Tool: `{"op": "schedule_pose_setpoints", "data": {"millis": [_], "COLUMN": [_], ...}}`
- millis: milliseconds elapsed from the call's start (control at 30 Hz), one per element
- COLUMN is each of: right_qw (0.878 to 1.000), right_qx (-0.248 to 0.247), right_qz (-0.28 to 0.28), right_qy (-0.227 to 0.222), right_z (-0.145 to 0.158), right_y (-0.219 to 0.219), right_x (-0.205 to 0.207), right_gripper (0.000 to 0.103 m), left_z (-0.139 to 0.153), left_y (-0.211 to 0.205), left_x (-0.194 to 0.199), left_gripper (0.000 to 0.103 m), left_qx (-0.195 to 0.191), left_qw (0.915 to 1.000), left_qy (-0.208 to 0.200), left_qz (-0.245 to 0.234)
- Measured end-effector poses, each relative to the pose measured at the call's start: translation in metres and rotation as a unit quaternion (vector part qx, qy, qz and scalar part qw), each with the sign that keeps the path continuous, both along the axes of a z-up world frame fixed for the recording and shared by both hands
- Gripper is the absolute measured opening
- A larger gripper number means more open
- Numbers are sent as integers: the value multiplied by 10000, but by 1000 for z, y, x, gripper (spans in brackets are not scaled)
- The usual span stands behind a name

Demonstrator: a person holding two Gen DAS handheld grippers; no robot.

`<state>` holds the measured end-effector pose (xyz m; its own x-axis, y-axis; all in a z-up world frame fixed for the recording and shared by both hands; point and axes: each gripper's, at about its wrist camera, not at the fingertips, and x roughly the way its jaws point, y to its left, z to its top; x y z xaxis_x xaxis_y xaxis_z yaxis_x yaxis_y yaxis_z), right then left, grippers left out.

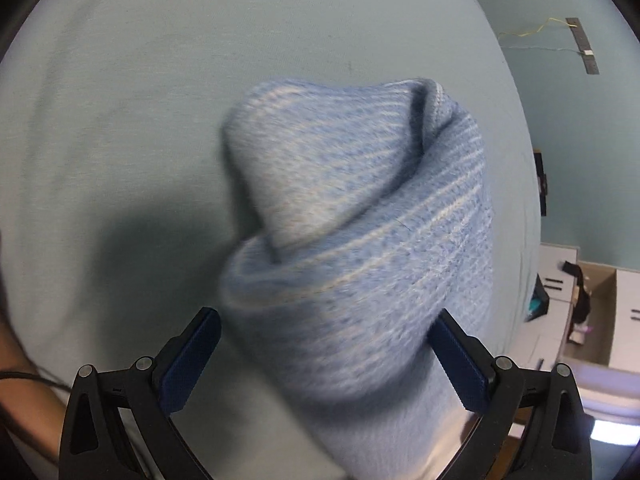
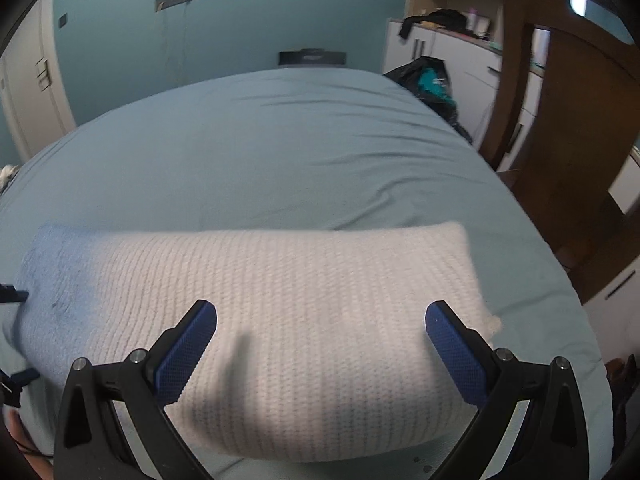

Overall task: Fold small clothes
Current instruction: 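Grasp the light blue knit garment with the left gripper, then lift and carry the light blue garment over the folded sweater with the left gripper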

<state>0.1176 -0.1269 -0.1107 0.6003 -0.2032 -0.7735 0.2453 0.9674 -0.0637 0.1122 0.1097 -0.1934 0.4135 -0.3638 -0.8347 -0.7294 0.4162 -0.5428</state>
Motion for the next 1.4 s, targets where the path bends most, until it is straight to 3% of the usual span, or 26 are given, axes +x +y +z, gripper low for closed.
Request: {"op": "schedule_pose_setpoints", "data": {"millis": [267, 433, 633, 700, 867, 1100, 1167, 1233, 1333, 1400], "right_qw": [9973, 9973, 9970, 9971, 9976, 9963, 9959, 9955, 9910, 9871], "right_qx": [289, -131, -345, -282, -142, -65, 30, 249, 833, 945], "right_qz": [-503, -354, -107, -120, -142, -94, 13, 331, 991, 1291], "right_qy": [451, 630, 685, 693, 655, 848, 908, 849, 329, 91], "right_z": [-20, -29, -34, -35, -33, -39, -38, -34, -18, -13], "right_y": [-24, -11, 0, -1, -6, 3, 12, 24, 49, 69], "right_x": [10, 17, 16, 12, 7, 4, 5, 5, -2, -3], "right_gripper": [102, 102, 102, 102, 102, 102, 102, 102, 102, 102], "left_z": [-14, -20, -29, -27, -3, 42, 71, 103, 151, 171], "left_y": [-24, -18, -13, -14, -22, -16, -13, -9, -6, -7], "left_x": [18, 21, 43, 47, 33, 32, 27, 21, 15, 13], "left_gripper": [103, 103, 103, 96, 55, 49, 49, 50, 50, 50], "left_qx": [-83, -329, -549, -525, -346, -66, 364, 900, 1747, 2200], "left_qw": [9987, 9958, 9960, 9966, 9978, 9961, 9917, 9822, 9572, 9378], "left_qy": [-81, -120, 150, 141, -229, -878, -1192, -1567, -2155, -2429], "left_qz": [499, 851, 694, 613, 522, -57, -319, -513, -829, -1148]}}
